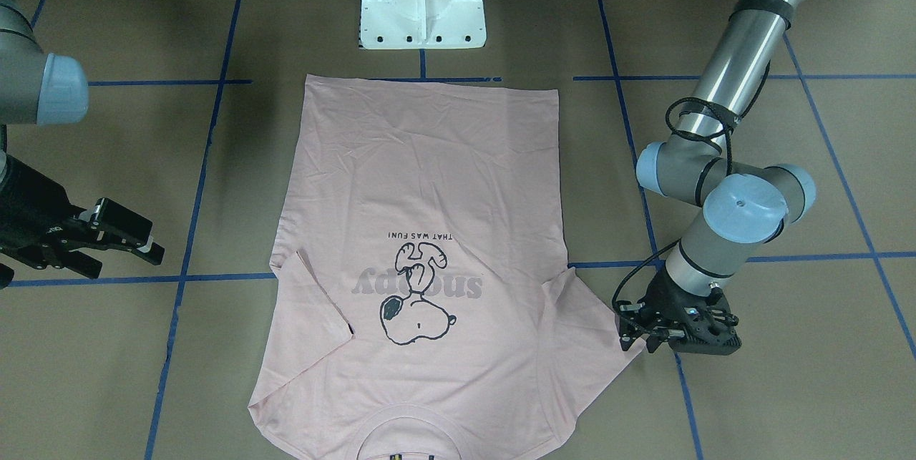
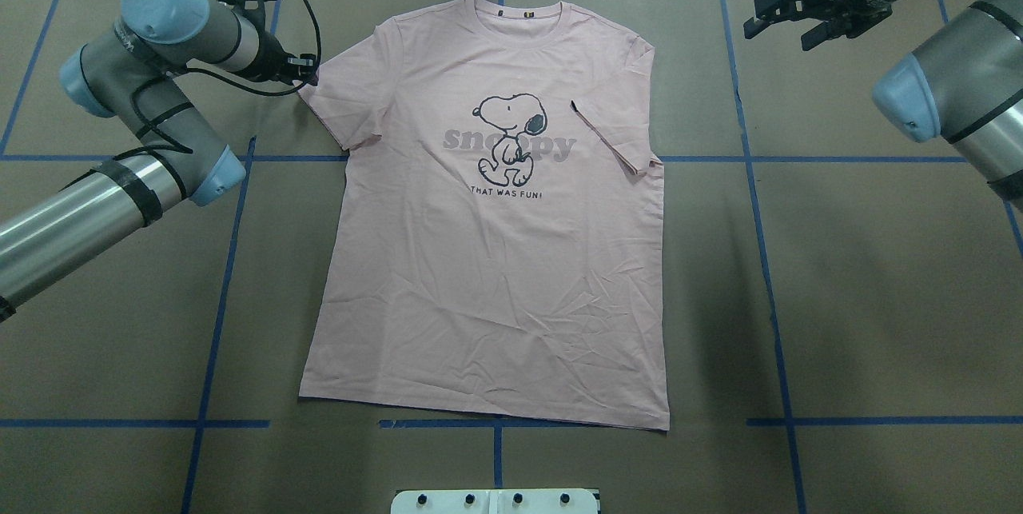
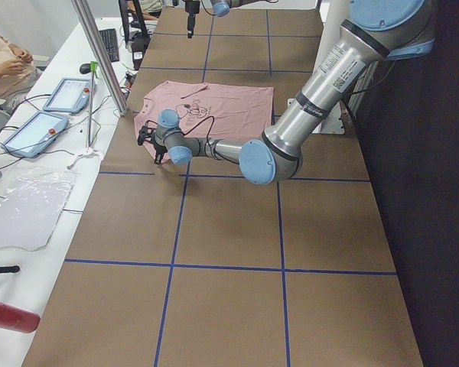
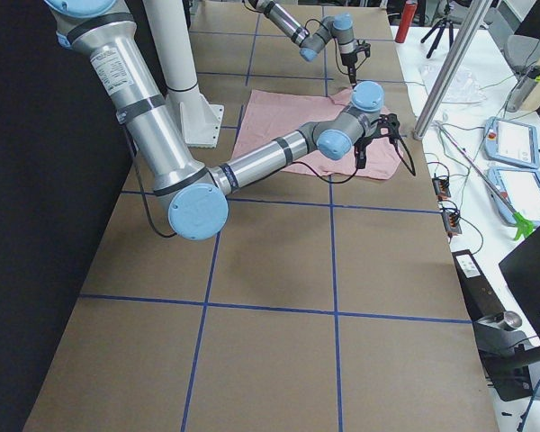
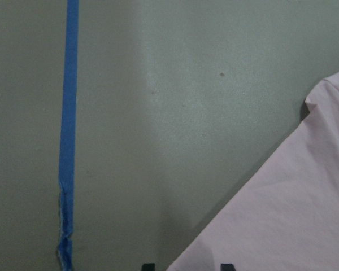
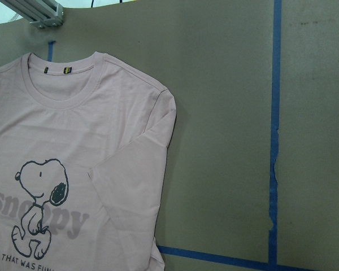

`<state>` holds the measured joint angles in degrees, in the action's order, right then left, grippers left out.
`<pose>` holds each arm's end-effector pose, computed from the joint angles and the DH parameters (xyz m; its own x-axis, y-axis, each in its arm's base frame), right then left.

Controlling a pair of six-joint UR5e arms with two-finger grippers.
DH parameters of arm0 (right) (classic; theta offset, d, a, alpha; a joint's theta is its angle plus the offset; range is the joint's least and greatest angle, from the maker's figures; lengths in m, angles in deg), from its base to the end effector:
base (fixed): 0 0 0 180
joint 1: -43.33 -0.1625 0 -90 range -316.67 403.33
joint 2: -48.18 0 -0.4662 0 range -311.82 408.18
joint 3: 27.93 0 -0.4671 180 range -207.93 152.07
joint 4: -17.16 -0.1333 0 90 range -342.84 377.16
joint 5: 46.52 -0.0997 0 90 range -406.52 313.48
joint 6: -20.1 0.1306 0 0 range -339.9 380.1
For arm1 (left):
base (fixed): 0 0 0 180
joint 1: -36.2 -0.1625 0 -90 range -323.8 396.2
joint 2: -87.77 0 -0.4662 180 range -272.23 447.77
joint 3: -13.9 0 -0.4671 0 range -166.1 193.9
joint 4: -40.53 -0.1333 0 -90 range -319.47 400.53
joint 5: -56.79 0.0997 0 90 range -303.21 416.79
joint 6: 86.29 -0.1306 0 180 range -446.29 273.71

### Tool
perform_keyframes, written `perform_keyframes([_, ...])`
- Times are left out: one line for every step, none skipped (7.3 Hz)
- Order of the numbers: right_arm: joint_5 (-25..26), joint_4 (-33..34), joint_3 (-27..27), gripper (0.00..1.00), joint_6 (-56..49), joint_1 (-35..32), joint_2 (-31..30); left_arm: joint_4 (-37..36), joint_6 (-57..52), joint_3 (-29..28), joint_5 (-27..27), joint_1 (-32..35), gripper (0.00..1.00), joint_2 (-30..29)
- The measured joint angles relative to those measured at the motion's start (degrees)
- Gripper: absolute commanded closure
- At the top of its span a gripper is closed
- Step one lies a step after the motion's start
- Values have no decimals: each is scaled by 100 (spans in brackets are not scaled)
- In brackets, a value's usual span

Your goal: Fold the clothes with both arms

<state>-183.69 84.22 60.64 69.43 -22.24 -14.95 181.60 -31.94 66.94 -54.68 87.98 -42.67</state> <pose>-0.2823 -0.7121 0.3622 0.4640 -0.0499 0.8845 -0.1185 0.9860 0.1177 0.5054 -0.7800 0.4782 0.6102 0.1018 -0.7857 0.2351 0.9238 0.3023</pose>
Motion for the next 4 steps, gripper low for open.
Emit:
perform_keyframes([-1, 0, 0, 0, 6, 0, -3, 0, 1, -1, 0, -5, 100, -1])
perform_keyframes([-2, -2, 1, 0, 14, 0, -5, 0, -1, 4, -5, -8, 100, -5])
perform_keyframes([-2, -6, 2, 0, 22, 0, -9, 0, 7, 17, -13, -8, 100, -15])
perform_keyframes([1, -6, 2, 0, 27, 3, -12, -12, 35, 69, -21, -2, 100, -28])
